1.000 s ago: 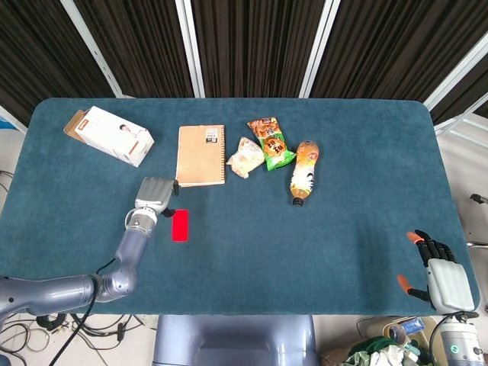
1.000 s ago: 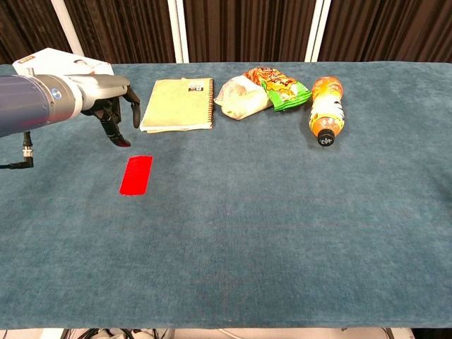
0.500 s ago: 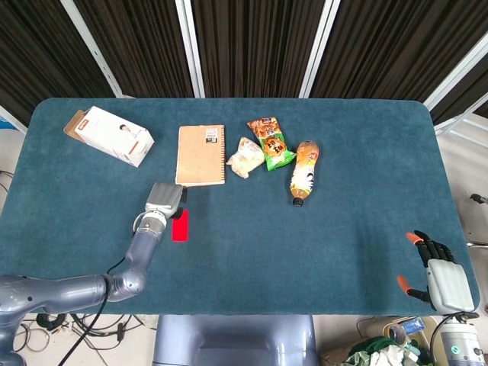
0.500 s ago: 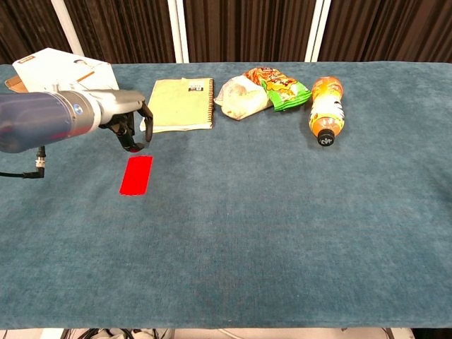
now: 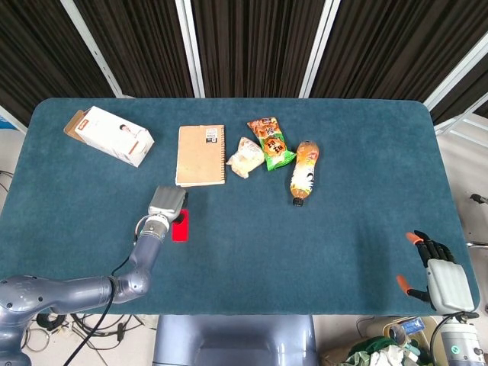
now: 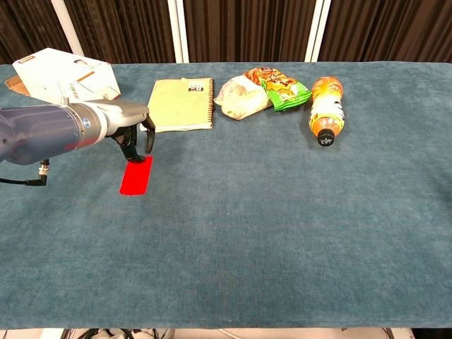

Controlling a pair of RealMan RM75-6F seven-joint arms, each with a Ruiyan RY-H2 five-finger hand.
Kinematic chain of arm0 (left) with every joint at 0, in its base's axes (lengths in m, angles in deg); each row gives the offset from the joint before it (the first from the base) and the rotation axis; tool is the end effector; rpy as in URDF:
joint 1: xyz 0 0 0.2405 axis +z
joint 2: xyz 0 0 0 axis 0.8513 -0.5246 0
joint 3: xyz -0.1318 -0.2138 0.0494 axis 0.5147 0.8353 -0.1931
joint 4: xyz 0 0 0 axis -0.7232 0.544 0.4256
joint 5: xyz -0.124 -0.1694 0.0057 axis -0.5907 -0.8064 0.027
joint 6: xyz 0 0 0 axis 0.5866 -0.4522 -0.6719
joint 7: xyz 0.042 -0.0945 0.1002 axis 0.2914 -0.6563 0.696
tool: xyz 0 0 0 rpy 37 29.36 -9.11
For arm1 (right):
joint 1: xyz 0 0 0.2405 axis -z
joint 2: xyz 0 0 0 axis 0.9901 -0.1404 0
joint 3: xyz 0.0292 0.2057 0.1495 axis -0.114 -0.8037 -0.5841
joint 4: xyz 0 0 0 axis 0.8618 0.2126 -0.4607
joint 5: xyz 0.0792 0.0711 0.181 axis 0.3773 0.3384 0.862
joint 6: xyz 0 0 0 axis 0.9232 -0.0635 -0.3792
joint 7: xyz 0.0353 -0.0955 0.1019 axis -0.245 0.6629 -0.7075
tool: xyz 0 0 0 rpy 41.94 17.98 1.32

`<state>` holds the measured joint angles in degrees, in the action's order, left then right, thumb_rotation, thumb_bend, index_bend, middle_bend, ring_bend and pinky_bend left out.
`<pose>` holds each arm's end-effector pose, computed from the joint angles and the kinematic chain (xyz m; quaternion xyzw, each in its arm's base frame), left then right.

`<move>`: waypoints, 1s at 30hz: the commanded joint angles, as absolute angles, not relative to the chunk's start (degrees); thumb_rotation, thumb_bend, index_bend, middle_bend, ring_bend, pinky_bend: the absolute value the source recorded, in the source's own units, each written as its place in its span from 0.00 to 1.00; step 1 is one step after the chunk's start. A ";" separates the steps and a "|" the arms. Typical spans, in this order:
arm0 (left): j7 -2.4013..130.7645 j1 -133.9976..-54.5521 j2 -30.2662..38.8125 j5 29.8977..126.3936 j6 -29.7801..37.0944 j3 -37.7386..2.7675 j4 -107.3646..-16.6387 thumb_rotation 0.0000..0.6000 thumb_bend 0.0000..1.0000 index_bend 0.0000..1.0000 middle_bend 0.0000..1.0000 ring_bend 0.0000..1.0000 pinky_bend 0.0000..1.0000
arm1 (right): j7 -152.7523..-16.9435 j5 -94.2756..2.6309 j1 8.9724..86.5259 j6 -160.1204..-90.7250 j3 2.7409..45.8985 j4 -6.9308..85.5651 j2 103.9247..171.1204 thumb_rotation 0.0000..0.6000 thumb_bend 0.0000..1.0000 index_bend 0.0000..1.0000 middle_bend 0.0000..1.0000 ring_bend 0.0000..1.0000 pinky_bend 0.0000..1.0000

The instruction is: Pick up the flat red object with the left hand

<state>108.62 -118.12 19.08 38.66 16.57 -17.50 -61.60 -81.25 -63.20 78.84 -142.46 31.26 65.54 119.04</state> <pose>-0.1393 0.3923 -0.0641 -0.7454 -0.4097 -0.1864 0.4917 -0.3015 -0.1699 0.1385 0.5523 -0.4729 0.3772 0.5737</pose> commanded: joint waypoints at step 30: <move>110.97 -118.12 20.69 39.12 16.22 -17.52 -60.30 1.00 0.36 0.47 1.00 1.00 1.00 | -81.71 -62.61 78.86 -142.35 31.09 65.76 118.77 1.00 0.21 0.17 0.09 0.14 0.12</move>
